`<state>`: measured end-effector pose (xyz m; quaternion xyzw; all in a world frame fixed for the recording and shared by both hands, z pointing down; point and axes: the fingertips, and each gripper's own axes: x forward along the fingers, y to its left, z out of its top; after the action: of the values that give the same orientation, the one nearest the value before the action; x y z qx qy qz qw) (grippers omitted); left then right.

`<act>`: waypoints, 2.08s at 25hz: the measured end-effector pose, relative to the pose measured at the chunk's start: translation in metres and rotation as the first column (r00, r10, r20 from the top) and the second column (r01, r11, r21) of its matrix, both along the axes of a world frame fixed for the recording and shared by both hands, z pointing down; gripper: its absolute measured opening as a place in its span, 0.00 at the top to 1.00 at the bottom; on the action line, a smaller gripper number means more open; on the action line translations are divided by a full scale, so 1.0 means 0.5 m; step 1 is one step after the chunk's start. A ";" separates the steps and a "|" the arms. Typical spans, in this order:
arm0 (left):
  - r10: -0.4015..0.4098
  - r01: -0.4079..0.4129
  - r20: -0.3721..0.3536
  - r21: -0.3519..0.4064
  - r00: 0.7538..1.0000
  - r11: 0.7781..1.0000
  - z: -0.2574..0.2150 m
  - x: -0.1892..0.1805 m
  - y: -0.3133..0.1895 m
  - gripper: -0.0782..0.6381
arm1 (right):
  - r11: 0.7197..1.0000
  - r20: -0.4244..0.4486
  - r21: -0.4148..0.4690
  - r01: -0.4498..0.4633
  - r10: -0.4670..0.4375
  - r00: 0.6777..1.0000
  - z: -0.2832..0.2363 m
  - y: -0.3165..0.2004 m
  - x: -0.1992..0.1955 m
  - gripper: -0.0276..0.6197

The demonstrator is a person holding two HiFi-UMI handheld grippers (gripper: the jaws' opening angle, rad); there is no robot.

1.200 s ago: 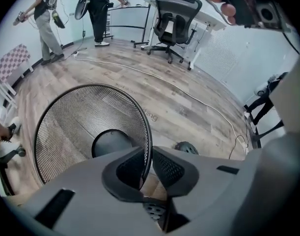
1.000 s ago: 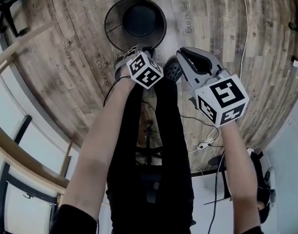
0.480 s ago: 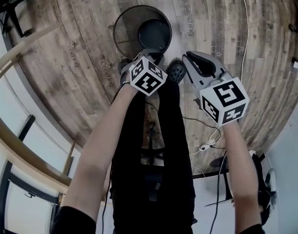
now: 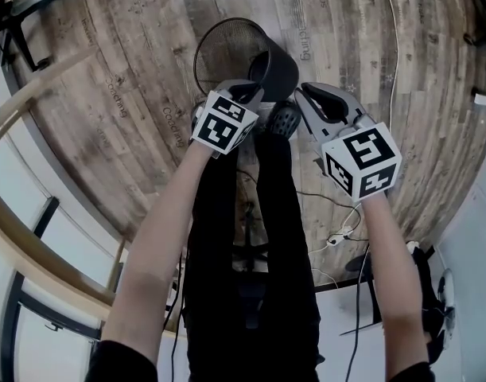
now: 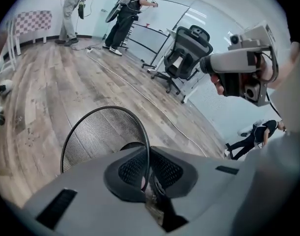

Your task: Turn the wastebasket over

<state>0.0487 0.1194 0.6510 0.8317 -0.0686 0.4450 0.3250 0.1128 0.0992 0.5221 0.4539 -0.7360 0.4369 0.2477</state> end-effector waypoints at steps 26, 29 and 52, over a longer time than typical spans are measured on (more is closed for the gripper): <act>-0.198 0.196 0.131 0.031 0.971 0.980 0.078 -0.244 -0.182 0.83 | 0.988 -0.034 -0.151 -0.042 0.038 0.999 0.154 0.016 -0.053 0.76; -0.219 0.217 0.162 0.033 0.962 0.976 0.097 -0.277 -0.197 0.83 | 0.979 -0.058 -0.196 -0.055 0.044 0.997 0.206 0.034 -0.057 0.76; -0.187 0.190 0.215 0.007 0.959 0.982 0.171 -0.390 -0.224 0.83 | 0.920 -0.098 -0.358 -0.161 0.134 0.986 0.468 0.095 -0.113 0.63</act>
<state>-0.1462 0.0074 0.7366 0.7663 -0.1791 0.4997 0.3620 0.0563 0.1469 0.7561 0.4696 -0.5966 0.5667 0.3201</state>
